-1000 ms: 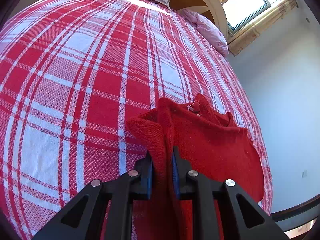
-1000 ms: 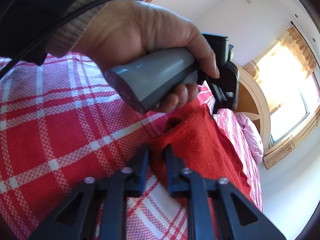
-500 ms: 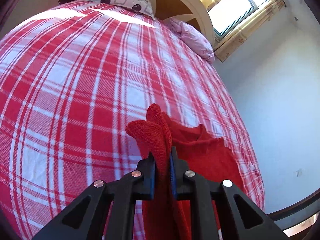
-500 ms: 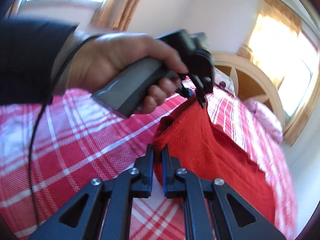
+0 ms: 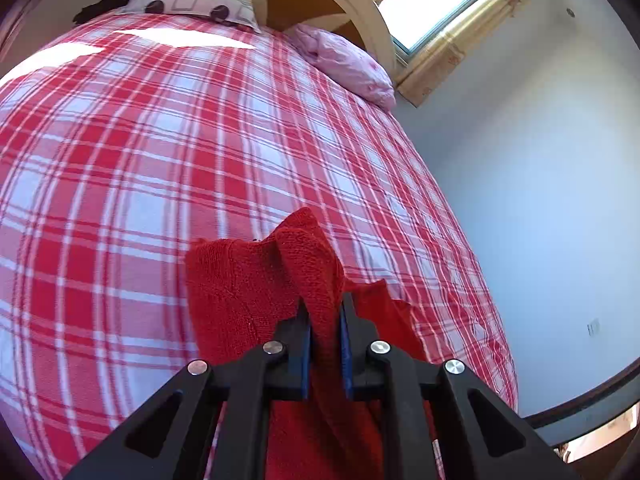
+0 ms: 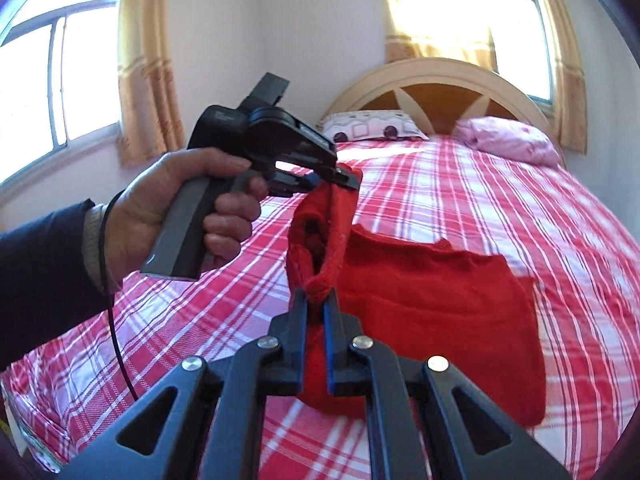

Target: Fold small clothes

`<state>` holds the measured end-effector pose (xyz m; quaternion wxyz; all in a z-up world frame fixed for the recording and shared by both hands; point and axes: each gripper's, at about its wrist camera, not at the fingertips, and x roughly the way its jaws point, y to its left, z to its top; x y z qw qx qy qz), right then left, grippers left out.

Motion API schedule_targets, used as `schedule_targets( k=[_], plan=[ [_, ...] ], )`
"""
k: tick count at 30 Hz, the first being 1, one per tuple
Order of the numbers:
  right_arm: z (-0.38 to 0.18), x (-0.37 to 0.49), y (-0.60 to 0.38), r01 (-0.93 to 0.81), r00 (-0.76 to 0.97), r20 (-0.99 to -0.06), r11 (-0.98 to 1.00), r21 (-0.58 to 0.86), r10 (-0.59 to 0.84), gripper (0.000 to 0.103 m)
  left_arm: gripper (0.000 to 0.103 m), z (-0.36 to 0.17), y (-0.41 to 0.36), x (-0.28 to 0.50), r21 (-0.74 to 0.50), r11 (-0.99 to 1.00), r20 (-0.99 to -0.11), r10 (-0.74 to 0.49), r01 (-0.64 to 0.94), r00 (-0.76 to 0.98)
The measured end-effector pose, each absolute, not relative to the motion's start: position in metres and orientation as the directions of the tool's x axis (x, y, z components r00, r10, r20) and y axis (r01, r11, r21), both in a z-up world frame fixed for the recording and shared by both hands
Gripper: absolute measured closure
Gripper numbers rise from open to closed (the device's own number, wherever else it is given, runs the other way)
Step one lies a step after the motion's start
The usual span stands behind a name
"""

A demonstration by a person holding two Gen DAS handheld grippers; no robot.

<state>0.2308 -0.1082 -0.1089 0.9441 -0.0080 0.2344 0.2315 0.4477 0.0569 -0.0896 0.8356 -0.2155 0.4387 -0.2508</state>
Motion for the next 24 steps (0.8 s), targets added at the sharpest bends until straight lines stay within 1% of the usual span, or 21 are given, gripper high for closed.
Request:
schedule_targets(
  k=[8, 16, 24],
  plan=[
    [-0.114, 0.226, -0.159, -0.351, 0.801, -0.444, 0.916, 0.194, 0.401, 0.094, 0.092, -0.092, -0.009, 0.455, -0.554, 0.778, -0.648, -0.627, 0.297, 0.433],
    [-0.133, 0.228, -0.207, -0.248, 0.802, -0.473, 0.924, 0.291, 0.364, 0.094, 0.092, -0.109, -0.06, 0.463, -0.537, 0.779, -0.683, -0.627, 0.325, 0.375],
    [-0.151, 0.226, -0.238, -0.18, 0.796, -0.496, 0.918, 0.353, 0.347, 0.094, 0.092, -0.124, -0.099, 0.463, -0.506, 0.779, -0.711, -0.619, 0.37, 0.333]
  ],
)
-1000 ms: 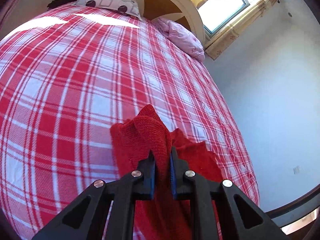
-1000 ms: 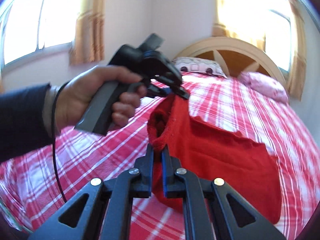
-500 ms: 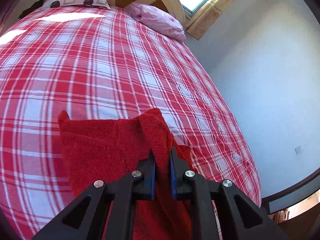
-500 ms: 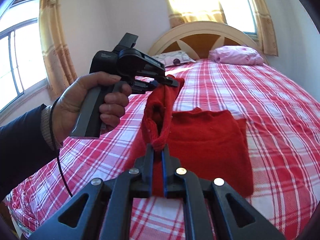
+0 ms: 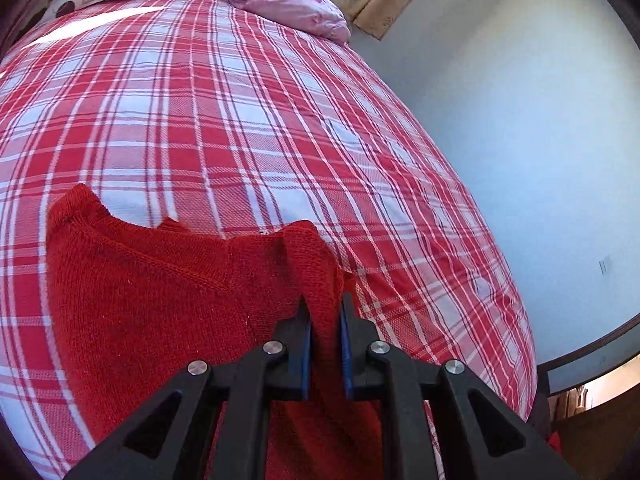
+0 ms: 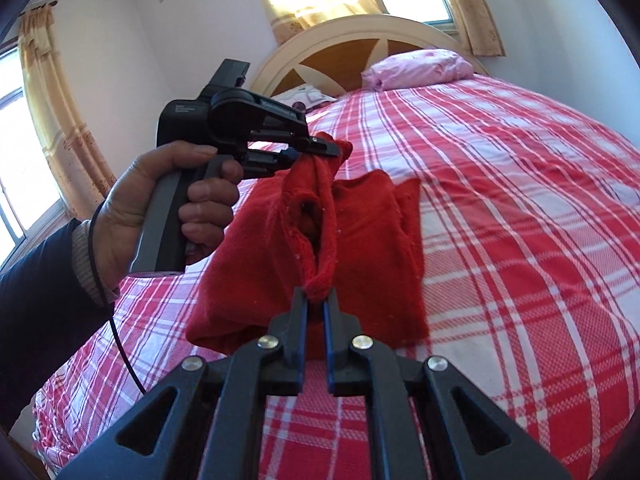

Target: Fold small clothes

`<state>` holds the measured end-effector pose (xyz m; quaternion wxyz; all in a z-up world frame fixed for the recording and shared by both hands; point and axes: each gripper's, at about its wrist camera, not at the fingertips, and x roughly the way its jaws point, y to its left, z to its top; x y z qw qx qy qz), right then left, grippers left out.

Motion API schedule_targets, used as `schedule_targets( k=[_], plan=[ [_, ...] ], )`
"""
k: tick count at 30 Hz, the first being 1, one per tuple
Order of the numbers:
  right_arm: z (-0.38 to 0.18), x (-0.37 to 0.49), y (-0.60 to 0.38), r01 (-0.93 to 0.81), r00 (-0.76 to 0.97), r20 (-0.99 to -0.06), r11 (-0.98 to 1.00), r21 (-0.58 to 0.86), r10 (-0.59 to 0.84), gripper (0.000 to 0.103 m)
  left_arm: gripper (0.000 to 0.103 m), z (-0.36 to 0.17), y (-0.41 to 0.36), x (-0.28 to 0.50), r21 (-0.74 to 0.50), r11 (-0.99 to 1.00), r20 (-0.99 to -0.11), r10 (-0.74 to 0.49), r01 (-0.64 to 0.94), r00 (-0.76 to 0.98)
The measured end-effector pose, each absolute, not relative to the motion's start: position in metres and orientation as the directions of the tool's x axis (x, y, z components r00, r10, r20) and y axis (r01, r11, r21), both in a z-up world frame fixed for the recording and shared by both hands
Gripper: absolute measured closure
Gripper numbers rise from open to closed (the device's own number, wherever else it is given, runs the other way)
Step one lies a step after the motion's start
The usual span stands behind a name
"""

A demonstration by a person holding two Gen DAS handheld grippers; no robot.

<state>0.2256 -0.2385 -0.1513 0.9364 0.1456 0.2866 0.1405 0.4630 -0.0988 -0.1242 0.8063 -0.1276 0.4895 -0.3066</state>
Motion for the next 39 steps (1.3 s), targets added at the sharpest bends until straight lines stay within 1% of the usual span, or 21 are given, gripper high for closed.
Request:
schedule_targets(
  k=[5, 9, 13, 17, 18, 19, 20, 22, 23, 24, 25, 26, 27, 29, 34, 37, 39],
  plan=[
    [-0.162, 0.227, -0.255, -0.136, 0.791, -0.512, 0.911, 0.389, 0.337, 0.094, 0.091, -0.135, -0.12, 0.464, -0.447, 0.802, -0.748, -0.578, 0.396, 0.327],
    [-0.175, 0.233, -0.265, -0.098, 0.761, -0.548, 0.897, 0.431, 0.347, 0.094, 0.088, -0.138, -0.136, 0.46, -0.38, 0.826, -0.778, -0.529, 0.416, 0.34],
    [-0.178, 0.232, -0.274, -0.069, 0.75, -0.565, 0.89, 0.45, 0.344, 0.093, 0.088, -0.114, -0.141, 0.441, -0.326, 0.818, -0.755, -0.527, 0.474, 0.389],
    [-0.181, 0.225, -0.284, -0.029, 0.753, -0.576, 0.89, 0.455, 0.319, 0.086, 0.087, -0.087, -0.118, 0.403, -0.226, 0.815, -0.704, -0.516, 0.534, 0.489],
    [-0.18, 0.222, -0.287, -0.008, 0.763, -0.575, 0.893, 0.451, 0.297, 0.084, 0.085, -0.085, -0.111, 0.397, -0.218, 0.815, -0.696, -0.515, 0.537, 0.5],
    [-0.177, 0.218, -0.293, 0.014, 0.777, -0.568, 0.894, 0.447, 0.272, 0.084, 0.074, -0.085, -0.099, 0.387, -0.202, 0.821, -0.686, -0.508, 0.534, 0.52],
    [-0.174, 0.215, -0.297, 0.027, 0.787, -0.562, 0.896, 0.443, 0.254, 0.084, 0.057, -0.086, -0.09, 0.379, -0.178, 0.835, -0.682, -0.486, 0.52, 0.547],
    [-0.161, 0.211, -0.302, 0.04, 0.819, -0.532, 0.904, 0.426, 0.215, 0.083, 0.043, -0.091, -0.069, 0.362, -0.134, 0.861, -0.666, -0.444, 0.49, 0.599],
    [-0.154, 0.212, -0.301, 0.026, 0.829, -0.516, 0.906, 0.422, 0.216, 0.08, 0.043, -0.094, -0.06, 0.355, -0.121, 0.868, -0.657, -0.434, 0.481, 0.617],
    [-0.146, 0.213, -0.298, 0.0, 0.836, -0.498, 0.908, 0.42, 0.231, 0.068, 0.043, -0.098, -0.052, 0.349, -0.105, 0.873, -0.656, -0.42, 0.476, 0.627],
    [-0.136, 0.218, -0.29, -0.043, 0.839, -0.48, 0.909, 0.414, 0.258, 0.06, 0.043, -0.102, -0.047, 0.344, -0.087, 0.88, -0.663, -0.401, 0.468, 0.632],
    [-0.129, 0.222, -0.284, -0.075, 0.842, -0.464, 0.911, 0.405, 0.275, 0.043, 0.043, -0.106, -0.044, 0.341, -0.07, 0.886, -0.672, -0.381, 0.458, 0.635],
    [-0.121, 0.228, -0.273, -0.113, 0.847, -0.445, 0.917, 0.383, 0.29, 0.041, 0.043, -0.109, -0.042, 0.337, -0.06, 0.893, -0.678, -0.365, 0.447, 0.638],
    [-0.111, 0.241, -0.25, -0.171, 0.838, -0.449, 0.93, 0.325, 0.311, 0.041, 0.043, -0.118, -0.036, 0.332, -0.058, 0.901, -0.694, -0.347, 0.431, 0.631],
    [-0.11, 0.28, -0.214, -0.239, 0.793, -0.501, 0.933, 0.268, 0.347, 0.053, 0.043, -0.134, -0.034, 0.319, -0.046, 0.903, -0.705, -0.333, 0.428, 0.626],
    [-0.125, 0.299, -0.21, -0.218, 0.758, -0.563, 0.941, 0.257, 0.329, 0.055, 0.043, -0.142, -0.036, 0.317, -0.041, 0.899, -0.713, -0.333, 0.437, 0.617],
    [-0.139, 0.31, -0.212, -0.182, 0.741, -0.605, 0.954, 0.237, 0.292, 0.059, 0.043, -0.146, -0.037, 0.316, -0.047, 0.895, -0.714, -0.341, 0.444, 0.611]
  ],
)
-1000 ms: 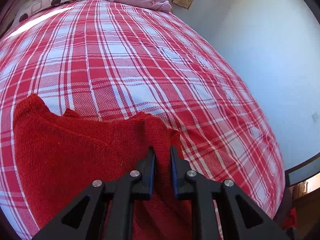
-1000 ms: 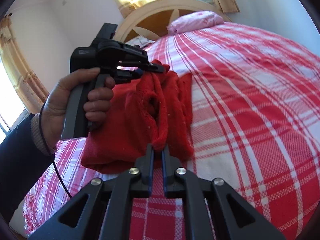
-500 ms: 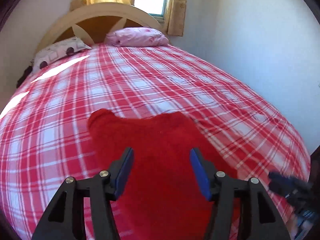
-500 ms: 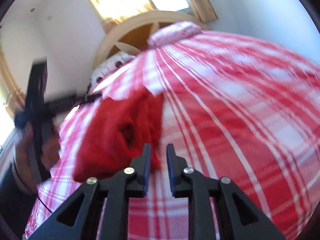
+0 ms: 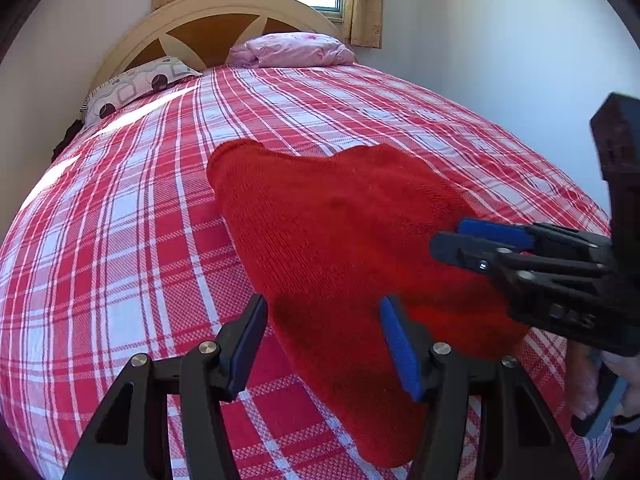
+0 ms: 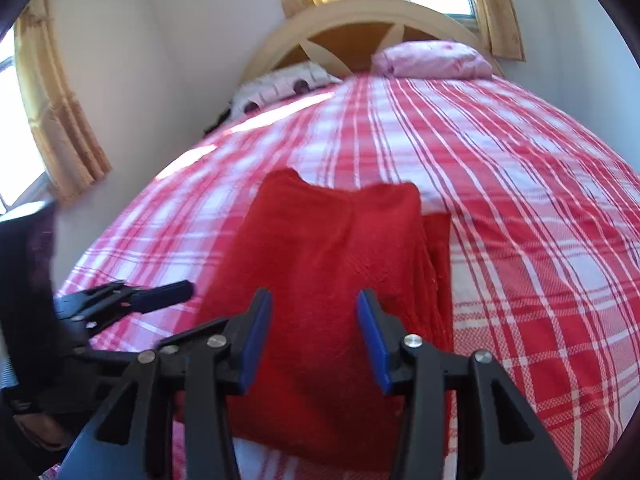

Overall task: Fold small clothes
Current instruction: 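Press the folded sweater bundle flat with both open tools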

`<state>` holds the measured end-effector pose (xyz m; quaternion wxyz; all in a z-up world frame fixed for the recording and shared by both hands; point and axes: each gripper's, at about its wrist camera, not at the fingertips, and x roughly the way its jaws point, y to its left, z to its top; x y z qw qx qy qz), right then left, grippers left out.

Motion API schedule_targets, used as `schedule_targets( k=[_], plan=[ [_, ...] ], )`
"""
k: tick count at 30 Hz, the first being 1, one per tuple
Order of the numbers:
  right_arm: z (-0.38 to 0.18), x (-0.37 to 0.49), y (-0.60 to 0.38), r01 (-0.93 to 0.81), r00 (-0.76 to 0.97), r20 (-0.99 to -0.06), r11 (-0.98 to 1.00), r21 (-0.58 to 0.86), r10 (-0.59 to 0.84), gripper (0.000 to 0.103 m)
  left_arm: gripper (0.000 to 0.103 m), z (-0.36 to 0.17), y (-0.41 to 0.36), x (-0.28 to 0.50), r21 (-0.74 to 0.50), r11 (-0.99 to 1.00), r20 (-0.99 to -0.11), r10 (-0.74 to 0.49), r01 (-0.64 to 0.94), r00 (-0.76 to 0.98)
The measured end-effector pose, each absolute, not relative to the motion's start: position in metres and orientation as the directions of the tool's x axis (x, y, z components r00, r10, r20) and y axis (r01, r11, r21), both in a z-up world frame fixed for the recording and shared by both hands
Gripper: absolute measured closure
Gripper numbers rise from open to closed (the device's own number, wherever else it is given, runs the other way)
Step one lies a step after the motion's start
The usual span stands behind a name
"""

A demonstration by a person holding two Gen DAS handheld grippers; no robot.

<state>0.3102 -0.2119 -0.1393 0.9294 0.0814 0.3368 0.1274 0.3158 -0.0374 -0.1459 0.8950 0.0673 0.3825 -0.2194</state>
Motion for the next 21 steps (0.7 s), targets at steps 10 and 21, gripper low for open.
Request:
schedule_targets(
  k=[10, 21],
  plan=[
    [-0.158, 0.316, -0.232, -0.134, 0.723, -0.644, 0.965, 0.227, 0.252, 0.077, 0.031, -0.16, -0.048, 0.309, -0.029, 0.891, -0.706, -0.339, 0.452, 0.622],
    [-0.16, 0.317, -0.232, -0.122, 0.717, -0.661, 0.974, 0.193, 0.221, 0.078, 0.027, -0.163, -0.05, 0.299, -0.053, 0.892, -0.71, -0.35, 0.449, 0.61]
  ],
)
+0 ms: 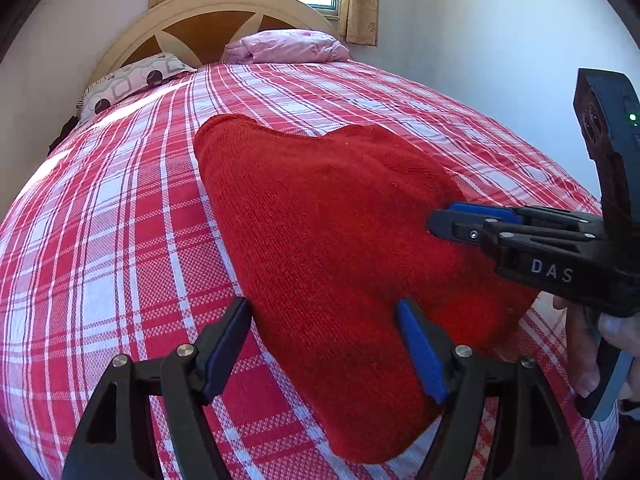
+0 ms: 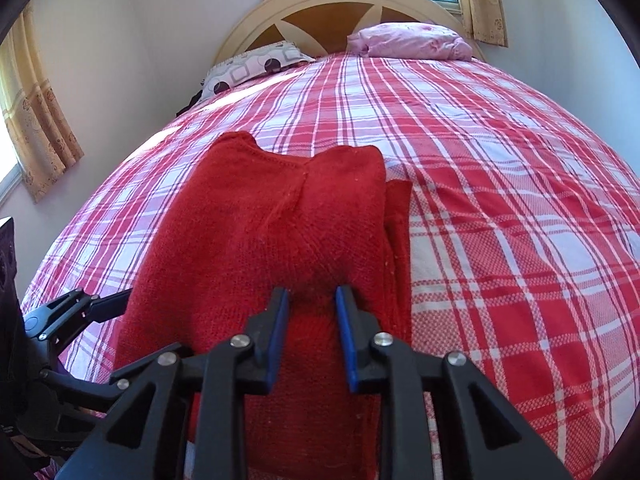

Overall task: Fold small clothes
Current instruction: 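Press the folded sweater bundle flat with both open tools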

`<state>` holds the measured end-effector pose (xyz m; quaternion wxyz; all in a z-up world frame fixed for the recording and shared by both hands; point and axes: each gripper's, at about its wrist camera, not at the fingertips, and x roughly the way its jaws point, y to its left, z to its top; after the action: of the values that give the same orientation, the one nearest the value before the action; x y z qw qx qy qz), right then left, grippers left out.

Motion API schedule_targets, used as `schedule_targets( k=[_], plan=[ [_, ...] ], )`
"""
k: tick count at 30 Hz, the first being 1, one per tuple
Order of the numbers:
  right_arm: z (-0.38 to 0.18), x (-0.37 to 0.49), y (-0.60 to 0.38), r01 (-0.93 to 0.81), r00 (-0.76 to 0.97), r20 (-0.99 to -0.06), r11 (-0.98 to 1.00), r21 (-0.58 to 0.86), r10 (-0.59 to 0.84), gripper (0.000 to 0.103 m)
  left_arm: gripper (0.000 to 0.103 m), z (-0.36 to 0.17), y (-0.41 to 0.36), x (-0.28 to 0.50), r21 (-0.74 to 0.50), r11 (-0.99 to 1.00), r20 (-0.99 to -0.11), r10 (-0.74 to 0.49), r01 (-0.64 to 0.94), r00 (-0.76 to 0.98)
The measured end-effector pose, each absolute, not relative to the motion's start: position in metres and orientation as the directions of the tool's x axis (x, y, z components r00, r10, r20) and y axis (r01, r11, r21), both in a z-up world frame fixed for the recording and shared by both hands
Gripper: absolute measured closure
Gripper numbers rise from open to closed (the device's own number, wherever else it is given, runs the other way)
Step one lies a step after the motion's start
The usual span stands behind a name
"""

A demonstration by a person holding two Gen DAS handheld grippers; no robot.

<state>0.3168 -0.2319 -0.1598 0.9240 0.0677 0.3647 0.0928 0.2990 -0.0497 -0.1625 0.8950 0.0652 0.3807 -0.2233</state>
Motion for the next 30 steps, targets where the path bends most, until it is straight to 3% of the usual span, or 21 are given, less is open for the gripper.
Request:
schedule_targets(
  k=[9, 14, 19, 26, 29, 30],
  plan=[
    [-0.156, 0.317, -0.229, -0.125, 0.708, -0.678, 0.979, 0.159, 0.201, 0.078, 0.025, -0.168, -0.054, 0.298, -0.042, 0.888, -0.72, -0.344, 0.457, 0.603],
    [-0.136, 0.322, -0.234, -0.184, 0.712, -0.649, 0.963, 0.196, 0.268, 0.056, 0.024, -0.168, -0.053, 0.299, -0.055, 0.887, -0.721, -0.353, 0.458, 0.597],
    [-0.121, 0.35, -0.246, -0.126, 0.739, -0.635, 0.971, 0.202, 0.227, 0.046, 0.024, -0.168, -0.053, 0.299, -0.053, 0.886, -0.721, -0.353, 0.461, 0.597],
    [-0.14, 0.395, -0.261, -0.086, 0.662, -0.69, 0.944, 0.318, 0.293, 0.046, 0.024, -0.169, -0.052, 0.299, -0.059, 0.884, -0.716, -0.361, 0.464, 0.597],
    [-0.149, 0.401, -0.26, -0.105, 0.622, -0.706, 0.929, 0.355, 0.339, 0.051, 0.024, -0.169, -0.052, 0.3, -0.061, 0.884, -0.717, -0.362, 0.463, 0.596],
    [-0.154, 0.403, -0.259, -0.099, 0.611, -0.714, 0.928, 0.36, 0.343, 0.059, 0.024, -0.169, -0.052, 0.3, -0.062, 0.884, -0.717, -0.362, 0.463, 0.596]
  ],
)
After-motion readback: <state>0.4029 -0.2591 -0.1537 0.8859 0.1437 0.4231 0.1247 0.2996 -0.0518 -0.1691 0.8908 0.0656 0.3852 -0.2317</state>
